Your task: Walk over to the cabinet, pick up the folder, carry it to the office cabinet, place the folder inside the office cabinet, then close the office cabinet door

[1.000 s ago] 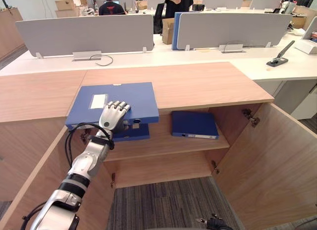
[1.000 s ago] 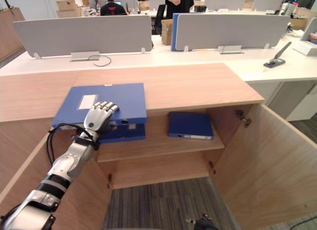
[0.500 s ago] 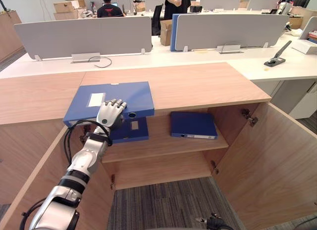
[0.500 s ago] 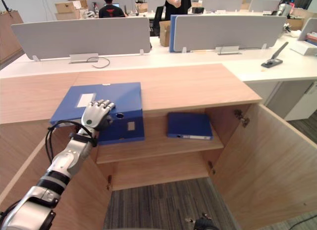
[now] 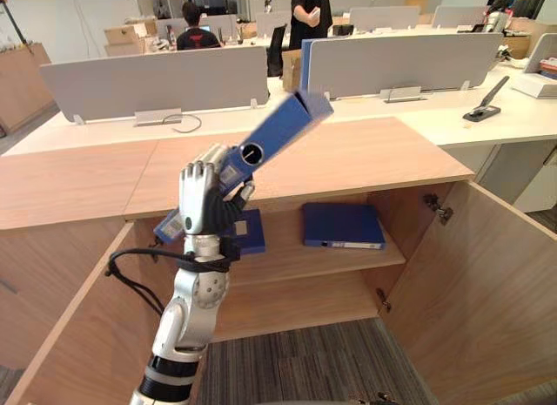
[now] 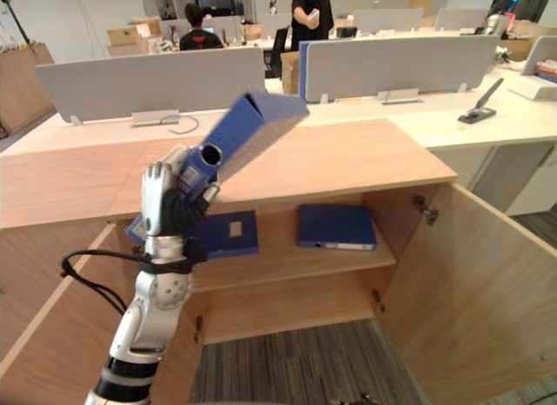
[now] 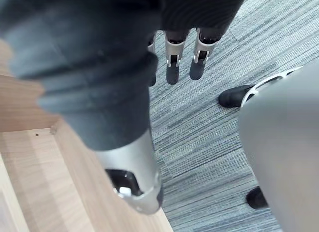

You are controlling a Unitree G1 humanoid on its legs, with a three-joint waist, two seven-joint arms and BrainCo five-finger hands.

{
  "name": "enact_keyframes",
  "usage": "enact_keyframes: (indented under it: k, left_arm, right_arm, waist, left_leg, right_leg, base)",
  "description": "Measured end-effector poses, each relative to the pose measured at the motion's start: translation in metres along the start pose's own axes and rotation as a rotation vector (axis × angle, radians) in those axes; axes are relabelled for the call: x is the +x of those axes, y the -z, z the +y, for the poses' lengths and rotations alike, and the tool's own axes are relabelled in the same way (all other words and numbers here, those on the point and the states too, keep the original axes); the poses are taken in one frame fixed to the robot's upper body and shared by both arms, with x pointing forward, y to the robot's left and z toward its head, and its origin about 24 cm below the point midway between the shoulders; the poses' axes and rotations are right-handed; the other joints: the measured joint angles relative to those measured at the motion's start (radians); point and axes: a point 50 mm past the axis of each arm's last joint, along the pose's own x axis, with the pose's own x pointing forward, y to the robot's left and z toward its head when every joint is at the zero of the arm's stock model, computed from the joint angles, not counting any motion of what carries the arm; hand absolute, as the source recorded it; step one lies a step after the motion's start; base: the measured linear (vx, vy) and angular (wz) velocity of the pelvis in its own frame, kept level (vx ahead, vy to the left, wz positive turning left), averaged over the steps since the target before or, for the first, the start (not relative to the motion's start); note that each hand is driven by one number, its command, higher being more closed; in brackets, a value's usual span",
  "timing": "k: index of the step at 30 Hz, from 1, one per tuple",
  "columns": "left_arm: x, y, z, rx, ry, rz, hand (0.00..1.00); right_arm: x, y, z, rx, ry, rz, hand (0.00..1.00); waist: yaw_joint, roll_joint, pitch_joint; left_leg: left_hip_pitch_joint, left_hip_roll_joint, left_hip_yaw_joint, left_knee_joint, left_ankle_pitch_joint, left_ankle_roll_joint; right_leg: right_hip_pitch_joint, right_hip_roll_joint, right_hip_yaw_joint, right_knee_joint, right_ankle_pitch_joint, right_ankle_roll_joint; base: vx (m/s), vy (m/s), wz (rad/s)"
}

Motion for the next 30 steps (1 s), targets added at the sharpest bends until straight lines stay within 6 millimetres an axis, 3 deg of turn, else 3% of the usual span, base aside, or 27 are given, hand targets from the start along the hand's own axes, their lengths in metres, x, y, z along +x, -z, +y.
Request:
enact_keyframes:
  k: [10, 15, 18, 20, 22, 23, 25, 27, 28, 30]
  left_arm:
    - [0.014, -0.003, 0.072, 0.095, -0.411, -0.020, 1.00]
    - [0.020, -0.001, 0.090, 0.078, -0.551, -0.008, 1.00]
    - [0.020, -0.004, 0.092, -0.027, -0.580, 0.013, 1.00]
    - [0.016, -0.010, 0.090, -0.234, -0.572, 0.005, 1.00]
    - [0.012, -0.012, 0.093, -0.567, -0.526, -0.018, 1.00]
    - [0.008, -0.010, 0.095, -0.721, -0.511, -0.021, 1.00]
    - [0.003, -0.005, 0.100, -0.851, -0.527, -0.010, 1.00]
    - [-0.009, 0.008, 0.110, -0.917, -0.582, 0.043, 1.00]
    - [-0.012, 0.011, 0.112, -0.911, -0.589, 0.058, 1.00]
    - [-0.021, 0.019, 0.119, -0.872, -0.584, 0.087, 1.00]
  right_arm:
    - [-0.001, 0.009, -0.005, 0.069, 0.021, 0.029, 0.00]
    - [-0.002, 0.013, 0.003, 0.098, 0.005, 0.045, 0.00]
    - [-0.002, 0.012, 0.007, 0.077, -0.006, 0.038, 0.00]
    - [-0.002, 0.006, 0.013, -0.009, -0.031, 0.008, 0.00]
    - [-0.004, -0.010, 0.025, -0.001, -0.077, -0.076, 0.00]
    - [-0.008, -0.030, 0.034, 0.015, -0.116, -0.184, 0.00]
    - [-0.022, -0.063, 0.045, 0.040, -0.179, -0.368, 0.00]
    - [-0.065, -0.123, 0.058, 0.058, -0.279, -0.716, 0.00]
    - [-0.078, -0.136, 0.059, 0.066, -0.299, -0.797, 0.00]
    - [-0.129, -0.179, 0.059, 0.065, -0.372, -1.113, 0.00]
  waist:
    - [0.027, -0.016, -0.013]
    - [0.037, -0.041, -0.024]
    - [0.043, -0.042, -0.023]
    - [0.048, -0.045, -0.019]
    - [0.046, -0.043, -0.014]
    - [0.043, -0.041, -0.011]
    - [0.035, -0.039, -0.013]
    - [0.027, -0.038, -0.005]
    - [0.027, -0.040, -0.004]
    - [0.031, -0.047, 0.009]
  left_leg:
    - [-0.017, -0.008, -0.012, 0.001, 0.010, 0.013]
    - [-0.019, -0.005, -0.015, 0.001, 0.010, 0.013]
    - [-0.020, -0.007, -0.016, 0.001, 0.010, 0.014]
    - [-0.022, -0.008, -0.016, 0.001, 0.010, 0.013]
    - [-0.023, -0.007, -0.016, 0.001, 0.013, 0.017]
    - [-0.026, -0.007, -0.015, 0.001, 0.014, 0.017]
    - [-0.035, -0.006, -0.014, 0.001, 0.016, 0.018]
    - [-0.038, -0.006, -0.010, 0.001, 0.016, 0.018]
    - [-0.038, -0.006, -0.010, 0.001, 0.015, 0.018]
    - [-0.038, -0.006, -0.011, 0.002, 0.015, 0.018]
  right_leg:
    - [-0.021, -0.007, 0.002, 0.014, -0.002, 0.006]
    - [-0.019, -0.003, 0.001, 0.013, -0.002, 0.005]
    - [-0.020, -0.006, 0.001, 0.016, -0.003, 0.005]
    - [-0.023, -0.006, 0.001, 0.016, -0.006, 0.002]
    - [-0.027, -0.005, 0.001, 0.022, -0.004, 0.004]
    - [-0.033, -0.005, 0.002, 0.024, -0.004, 0.005]
    - [-0.046, -0.005, 0.004, 0.027, -0.004, 0.005]
    - [-0.051, -0.005, 0.004, 0.028, -0.006, 0.001]
    - [-0.051, -0.005, 0.004, 0.028, -0.006, 0.001]
    - [-0.051, -0.005, 0.004, 0.025, -0.006, 0.002]
  base:
    - [-0.02, 0.010, 0.01]
    - [0.00, 0.001, 0.01]
    - [-0.02, 0.012, 0.00]
    - [-0.03, 0.014, 0.00]
    - [0.00, 0.000, 0.00]
    - [0.00, 0.000, 0.00]
    - [-0.01, 0.005, -0.02]
    - [-0.02, 0.009, -0.04]
    - [0.00, 0.000, 0.00]
    - [0.00, 0.000, 0.00]
